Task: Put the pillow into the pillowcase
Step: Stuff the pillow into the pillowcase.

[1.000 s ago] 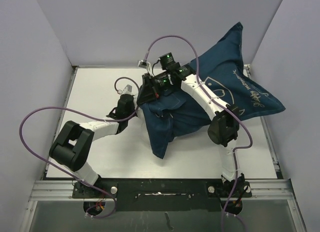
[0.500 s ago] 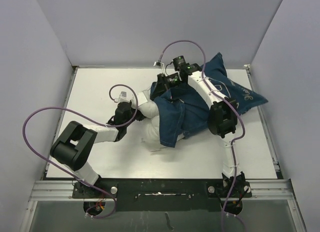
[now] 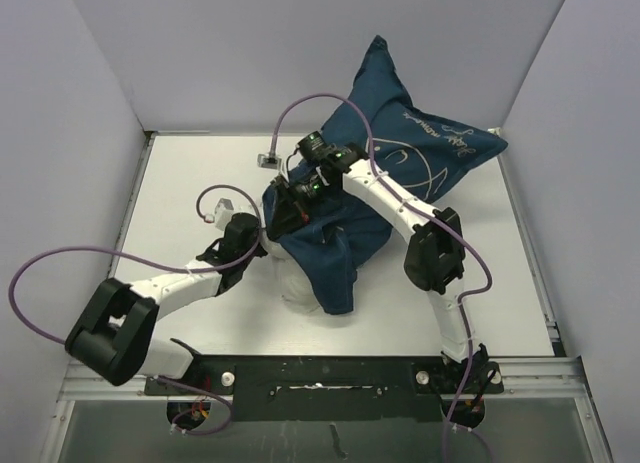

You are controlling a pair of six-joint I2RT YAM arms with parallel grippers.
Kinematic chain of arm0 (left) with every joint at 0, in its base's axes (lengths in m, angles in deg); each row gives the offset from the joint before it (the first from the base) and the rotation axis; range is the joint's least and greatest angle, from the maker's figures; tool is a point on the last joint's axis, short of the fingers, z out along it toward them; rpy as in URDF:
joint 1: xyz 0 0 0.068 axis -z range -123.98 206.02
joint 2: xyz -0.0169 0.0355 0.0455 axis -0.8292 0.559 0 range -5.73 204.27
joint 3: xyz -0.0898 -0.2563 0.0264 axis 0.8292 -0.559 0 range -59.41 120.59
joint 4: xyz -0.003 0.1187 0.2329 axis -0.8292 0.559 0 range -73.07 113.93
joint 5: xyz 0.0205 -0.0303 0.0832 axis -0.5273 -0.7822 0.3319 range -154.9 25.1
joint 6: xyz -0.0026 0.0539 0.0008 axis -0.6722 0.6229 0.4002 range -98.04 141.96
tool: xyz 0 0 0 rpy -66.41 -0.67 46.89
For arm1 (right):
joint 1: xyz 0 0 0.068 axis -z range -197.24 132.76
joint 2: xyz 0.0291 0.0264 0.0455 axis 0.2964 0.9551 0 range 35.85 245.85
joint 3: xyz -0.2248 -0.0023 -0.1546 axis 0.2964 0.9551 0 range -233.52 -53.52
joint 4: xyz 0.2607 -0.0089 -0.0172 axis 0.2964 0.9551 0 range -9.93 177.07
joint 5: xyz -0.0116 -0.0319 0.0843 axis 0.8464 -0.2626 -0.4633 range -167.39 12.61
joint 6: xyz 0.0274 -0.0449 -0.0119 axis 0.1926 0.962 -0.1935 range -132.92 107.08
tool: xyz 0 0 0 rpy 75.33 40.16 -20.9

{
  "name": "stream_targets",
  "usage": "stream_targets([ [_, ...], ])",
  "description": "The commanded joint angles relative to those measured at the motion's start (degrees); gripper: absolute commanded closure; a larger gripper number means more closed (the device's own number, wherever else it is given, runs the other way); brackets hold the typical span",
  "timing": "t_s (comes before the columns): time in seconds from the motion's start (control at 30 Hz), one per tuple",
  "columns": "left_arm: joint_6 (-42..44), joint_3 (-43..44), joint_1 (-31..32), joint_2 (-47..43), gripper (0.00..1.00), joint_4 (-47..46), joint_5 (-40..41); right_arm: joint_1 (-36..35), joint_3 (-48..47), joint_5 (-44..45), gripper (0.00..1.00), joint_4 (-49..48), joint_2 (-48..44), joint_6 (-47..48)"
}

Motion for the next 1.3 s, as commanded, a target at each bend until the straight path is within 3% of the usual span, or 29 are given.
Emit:
stream_targets([
  [0.0, -5.2, 11.0, 1.5, -10.1, 1.00, 5.6, 20.2, -9.0, 4.5, -7.5, 1.00, 9.3, -4.5, 4.6],
  [0.07, -6.3, 14.7, 1.8, -9.4, 1.00, 7.3, 21.6, -8.9, 2.8, -4.1, 1.00, 8.8, -3.6, 4.7],
  [0.13, -4.9, 17.0, 3.3, -8.2, 1.00, 7.1, 22.8, -3.2, -3.0, -2.6, 1.00, 7.1, 0.1, 2.9],
  [0.2, -4.8, 19.5, 7.2, -8.6, 1.00, 12.4, 31.3, 1.9, -3.9, -4.8, 1.00, -2.0, 1.7, -6.1],
  [0.23, -6.2, 20.0, 7.0, -9.2, 1.00, 15.5, 30.5, 2.4, -3.7, -4.0, 1.00, -2.4, 1.9, -6.5],
  [0.3, -3.8, 18.7, 4.5, -9.8, 1.00, 13.2, 25.3, 2.0, -2.8, -4.4, 1.00, 0.9, 1.8, -3.4],
  [0.4, -3.9, 16.7, 3.4, -9.7, 1.00, 12.9, 22.4, 2.5, 1.7, -5.5, 1.00, -1.5, 0.3, -5.0],
  [0.47, -1.8, 13.5, -0.9, -9.5, 1.00, 7.2, 13.2, 4.0, 4.1, -5.0, 1.00, -2.3, 0.5, -5.9],
  [0.6, 6.2, 14.6, -7.3, -6.7, 1.00, 9.6, -4.5, 8.5, 4.0, -4.4, 1.00, -1.1, 0.7, -5.0],
  [0.73, 12.2, 15.8, -8.9, 1.5, 0.99, 2.1, -24.2, 10.2, 2.5, -2.2, 0.99, 0.8, 1.5, -3.4],
  [0.87, 15.0, 13.9, -9.5, 2.8, 0.66, -4.7, -37.5, 12.3, 0.4, 0.4, 0.99, 3.9, 1.5, -0.1],
  [0.97, 20.6, 9.7, -10.7, -3.5, 0.34, -2.9, -40.0, 14.8, -0.1, 3.5, 0.99, 7.5, 0.7, 4.8],
  [1.07, 28.3, 5.3, -13.1, -12.5, 0.11, 3.7, -39.8, 16.7, -0.1, 4.6, 0.99, 9.9, -0.3, 7.5],
  [1.13, 33.5, 2.9, -16.1, -18.6, 0.05, 8.9, -40.3, 17.1, -0.1, 5.7, 0.99, 12.1, -0.7, 10.2],
  [1.27, 41.5, 2.6, -26.3, -28.9, 0.04, 22.1, -43.9, 18.2, 0.9, 6.3, 1.00, 13.2, -1.6, 12.5],
])
